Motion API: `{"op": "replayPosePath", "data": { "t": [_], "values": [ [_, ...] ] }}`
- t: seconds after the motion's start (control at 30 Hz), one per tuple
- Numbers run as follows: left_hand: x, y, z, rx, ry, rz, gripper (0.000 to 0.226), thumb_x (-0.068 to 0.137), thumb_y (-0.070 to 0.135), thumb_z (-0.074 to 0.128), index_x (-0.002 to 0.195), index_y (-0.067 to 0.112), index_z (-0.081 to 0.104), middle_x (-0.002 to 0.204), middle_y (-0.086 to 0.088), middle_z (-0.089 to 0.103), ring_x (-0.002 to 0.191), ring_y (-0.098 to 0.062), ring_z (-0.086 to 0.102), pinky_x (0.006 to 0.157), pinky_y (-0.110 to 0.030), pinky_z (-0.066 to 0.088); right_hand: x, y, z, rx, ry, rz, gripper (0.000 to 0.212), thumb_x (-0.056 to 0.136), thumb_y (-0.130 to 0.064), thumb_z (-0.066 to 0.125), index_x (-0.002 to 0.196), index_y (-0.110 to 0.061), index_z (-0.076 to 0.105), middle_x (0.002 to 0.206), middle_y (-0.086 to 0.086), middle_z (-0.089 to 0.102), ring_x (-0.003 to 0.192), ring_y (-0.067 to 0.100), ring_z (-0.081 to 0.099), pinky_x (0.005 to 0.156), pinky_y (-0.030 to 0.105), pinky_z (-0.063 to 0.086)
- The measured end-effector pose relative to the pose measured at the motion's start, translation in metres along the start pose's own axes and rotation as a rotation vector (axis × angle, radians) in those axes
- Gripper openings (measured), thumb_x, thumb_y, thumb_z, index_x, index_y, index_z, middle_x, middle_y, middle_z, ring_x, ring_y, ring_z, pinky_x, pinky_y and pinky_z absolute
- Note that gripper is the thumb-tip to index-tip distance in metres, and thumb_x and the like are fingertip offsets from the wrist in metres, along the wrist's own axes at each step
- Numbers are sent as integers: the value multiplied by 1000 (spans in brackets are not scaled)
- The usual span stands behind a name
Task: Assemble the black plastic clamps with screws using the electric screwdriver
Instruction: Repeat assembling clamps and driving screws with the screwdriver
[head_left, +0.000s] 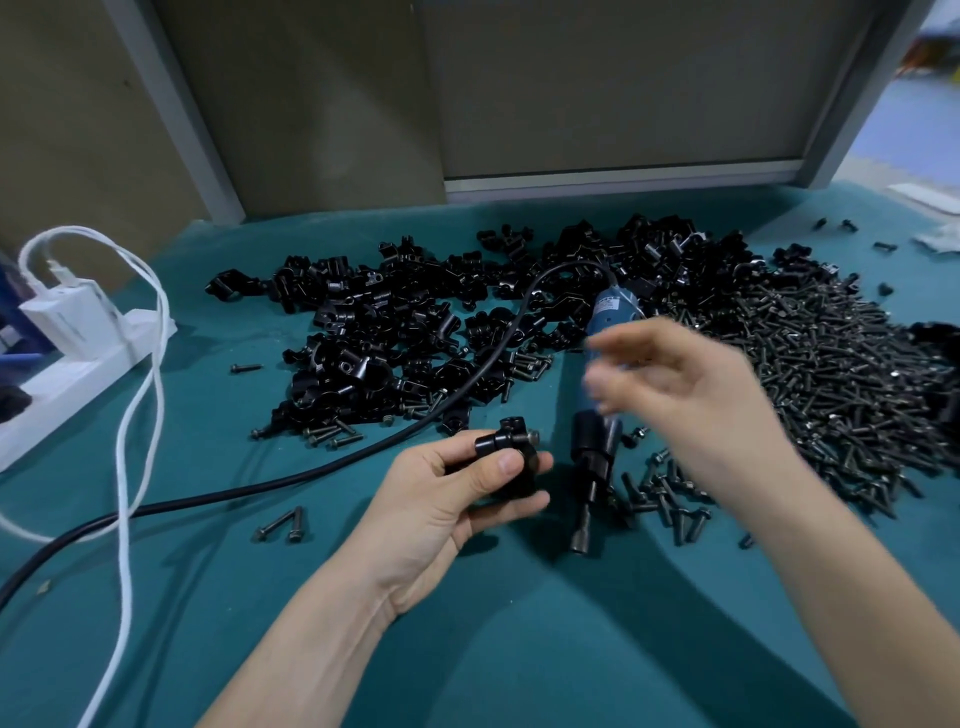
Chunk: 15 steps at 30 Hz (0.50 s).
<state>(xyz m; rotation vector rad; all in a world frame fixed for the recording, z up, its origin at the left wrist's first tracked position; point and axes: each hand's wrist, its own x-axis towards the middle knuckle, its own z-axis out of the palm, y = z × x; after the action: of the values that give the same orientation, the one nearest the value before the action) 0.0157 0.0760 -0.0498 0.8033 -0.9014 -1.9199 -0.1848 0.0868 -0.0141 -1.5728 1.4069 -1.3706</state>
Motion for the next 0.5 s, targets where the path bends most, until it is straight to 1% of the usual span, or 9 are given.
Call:
{"op": "replayPosePath", "data": {
  "t": [0.03, 0.07, 0.1, 0.17, 0.23, 0.27, 0.37, 0.43, 0.5],
  "values": [
    [0, -1, 1, -6, -6, -10, 22, 61, 11, 73, 79, 1, 78, 89, -18, 74, 90, -23, 73, 66, -29, 59, 10, 6, -8, -100, 116, 106, 24, 77, -41, 75, 94, -25, 68, 79, -5, 72, 69, 9, 70, 70, 25, 59],
    [0, -2, 1, -20, -11, -23, 21, 61, 11, 73, 78, 1, 78, 89, -18, 74, 90, -23, 73, 66, -29, 60, 20, 14, -12, -227, 167, 227, 27, 80, -46, 72, 91, -23, 65, 72, -3, 72, 65, 11, 70, 70, 31, 59],
    [0, -3, 2, -45, -16, -40, 20, 62, 11, 72, 78, 0, 78, 90, -18, 74, 90, -23, 73, 65, -29, 60, 29, 22, -14, -333, 155, 356, 32, 80, -52, 69, 88, -22, 61, 70, -1, 70, 63, 13, 70, 69, 34, 59],
    [0, -4, 3, -108, -25, -80, 18, 66, 10, 67, 77, 0, 78, 90, -18, 74, 89, -22, 74, 63, -28, 60, 46, 33, -10, -356, 100, 553, 38, 77, -56, 71, 79, -22, 54, 76, 0, 66, 60, 16, 68, 62, 31, 56],
    [0, -2, 2, -169, -28, -122, 20, 67, 14, 68, 76, 0, 78, 90, -18, 74, 87, -21, 74, 60, -26, 59, 61, 38, -5, -347, 96, 633, 45, 69, -56, 78, 81, -18, 57, 81, 2, 64, 58, 19, 66, 50, 26, 52],
    [0, -1, 0, -206, -32, -138, 22, 65, 17, 75, 77, -1, 78, 90, -19, 74, 86, -21, 74, 59, -25, 59, 67, 39, -3, -404, 93, 650, 52, 66, -57, 81, 85, -15, 58, 80, 4, 64, 57, 20, 64, 45, 24, 48],
    [0, 3, -2, -303, -38, -152, 58, 30, 18, 99, 79, -5, 77, 90, -21, 74, 83, -22, 74, 56, -25, 59, 76, 42, 4, -515, 99, 675, 56, 62, -57, 81, 87, -13, 57, 75, 7, 64, 60, 22, 63, 50, 29, 51],
    [-1, 4, -5, -343, -43, -156, 65, 22, 18, 101, 78, -5, 77, 90, -19, 74, 82, -22, 74, 55, -24, 58, 75, 41, 11, -411, 99, 690, 49, 64, -48, 79, 91, -13, 56, 80, 8, 65, 66, 25, 65, 55, 31, 52],
    [-1, 6, -7, -391, -62, -170, 66, 22, 15, 101, 80, -5, 76, 90, -19, 73, 81, -22, 74, 53, -25, 58, 71, 32, 16, -100, 132, 718, 43, 68, -36, 77, 96, -9, 56, 81, 9, 65, 64, 24, 64, 53, 28, 49]
  ]
}}
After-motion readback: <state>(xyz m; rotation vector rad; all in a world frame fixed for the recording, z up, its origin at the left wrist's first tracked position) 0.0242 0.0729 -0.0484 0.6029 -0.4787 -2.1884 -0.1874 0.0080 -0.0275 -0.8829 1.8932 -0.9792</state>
